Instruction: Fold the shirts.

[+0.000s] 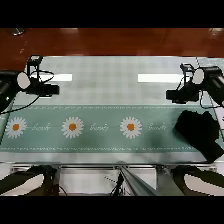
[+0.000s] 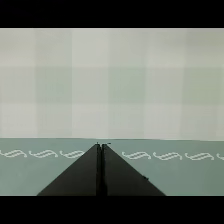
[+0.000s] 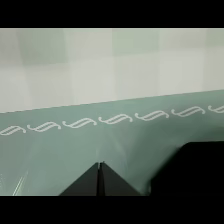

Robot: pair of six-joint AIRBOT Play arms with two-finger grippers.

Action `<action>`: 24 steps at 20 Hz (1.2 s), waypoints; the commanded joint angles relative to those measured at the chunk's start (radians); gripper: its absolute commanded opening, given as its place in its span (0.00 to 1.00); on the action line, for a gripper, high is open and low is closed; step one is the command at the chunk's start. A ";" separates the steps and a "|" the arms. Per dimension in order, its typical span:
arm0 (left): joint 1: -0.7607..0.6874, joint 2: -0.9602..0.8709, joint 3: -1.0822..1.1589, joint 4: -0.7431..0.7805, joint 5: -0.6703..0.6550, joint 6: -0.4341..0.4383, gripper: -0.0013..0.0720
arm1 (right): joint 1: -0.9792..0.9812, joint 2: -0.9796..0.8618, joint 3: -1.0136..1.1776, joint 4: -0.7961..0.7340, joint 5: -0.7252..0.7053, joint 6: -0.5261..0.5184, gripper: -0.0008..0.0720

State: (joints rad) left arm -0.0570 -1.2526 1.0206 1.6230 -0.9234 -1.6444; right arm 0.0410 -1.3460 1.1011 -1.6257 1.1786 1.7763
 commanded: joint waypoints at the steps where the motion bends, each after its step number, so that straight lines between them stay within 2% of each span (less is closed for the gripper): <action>1: 0.001 0.000 0.001 0.000 0.000 0.000 0.05 | -0.001 -0.001 0.000 0.000 0.000 0.000 0.05; 13: 0.000 0.000 0.001 0.000 0.000 0.000 0.05 | -0.001 -0.001 0.000 0.002 -0.002 0.004 0.05; 19: 0.000 -0.001 0.001 0.000 0.003 -0.001 0.05 | -0.001 -0.001 0.000 -0.001 -0.111 0.003 0.05; 20: 0.000 -0.001 0.001 -0.001 0.006 -0.024 0.05 | -0.001 -0.001 0.000 -0.002 -0.119 0.003 0.06; 21: 0.000 -0.001 0.001 -0.001 0.005 -0.050 0.06 | -0.001 0.000 0.000 -0.008 -0.119 0.004 0.15; 22: 0.001 -0.001 0.005 0.001 -0.002 -0.055 0.16 | -0.003 0.000 0.005 -0.012 -0.097 0.001 0.57; 23: 0.002 -0.001 0.017 0.011 -0.032 -0.042 0.47 | -0.003 0.000 0.013 -0.029 -0.052 -0.041 0.86; 24: 0.002 -0.001 0.039 0.037 -0.077 -0.013 0.74 | -0.003 0.000 0.027 -0.063 0.015 -0.087 0.88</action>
State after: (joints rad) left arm -0.0566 -1.2533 1.0348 1.6287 -0.9428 -1.6726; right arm 0.0395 -1.3460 1.1107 -1.6417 1.1099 1.7596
